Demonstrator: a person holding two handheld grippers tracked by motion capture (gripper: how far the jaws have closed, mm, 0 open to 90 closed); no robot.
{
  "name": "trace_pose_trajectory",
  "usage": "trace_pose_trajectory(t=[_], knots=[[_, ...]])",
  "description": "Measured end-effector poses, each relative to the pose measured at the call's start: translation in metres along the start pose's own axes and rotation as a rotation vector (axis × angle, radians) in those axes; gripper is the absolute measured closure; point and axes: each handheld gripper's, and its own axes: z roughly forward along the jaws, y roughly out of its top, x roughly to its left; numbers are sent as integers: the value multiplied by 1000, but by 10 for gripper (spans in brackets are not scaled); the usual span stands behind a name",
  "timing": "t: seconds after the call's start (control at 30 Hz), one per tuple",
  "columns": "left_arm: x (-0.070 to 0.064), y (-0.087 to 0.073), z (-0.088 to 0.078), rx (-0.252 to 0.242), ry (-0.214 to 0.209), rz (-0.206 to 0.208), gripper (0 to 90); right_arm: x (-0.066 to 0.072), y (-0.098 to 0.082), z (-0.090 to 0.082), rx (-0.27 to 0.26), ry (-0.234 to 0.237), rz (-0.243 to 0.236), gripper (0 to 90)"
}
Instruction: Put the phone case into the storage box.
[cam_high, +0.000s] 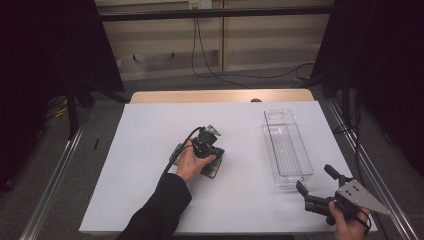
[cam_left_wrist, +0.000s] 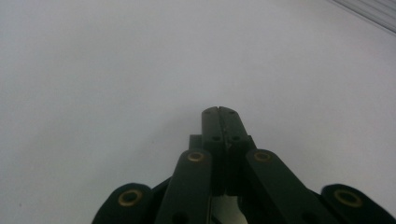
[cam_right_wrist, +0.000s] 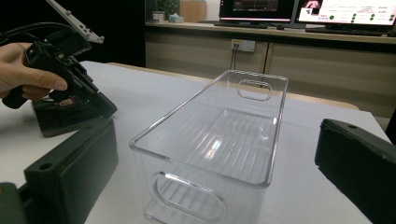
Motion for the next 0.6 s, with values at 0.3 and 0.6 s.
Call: trace_pose_trajectory(t=[0.3, 0.6], knots=[[-6, -9, -7, 11, -22, 21, 900, 0, 0, 0, 1, 0, -1, 0], [-11, -18, -15, 22, -41, 38, 900, 0, 0, 0, 1, -2, 0, 0]])
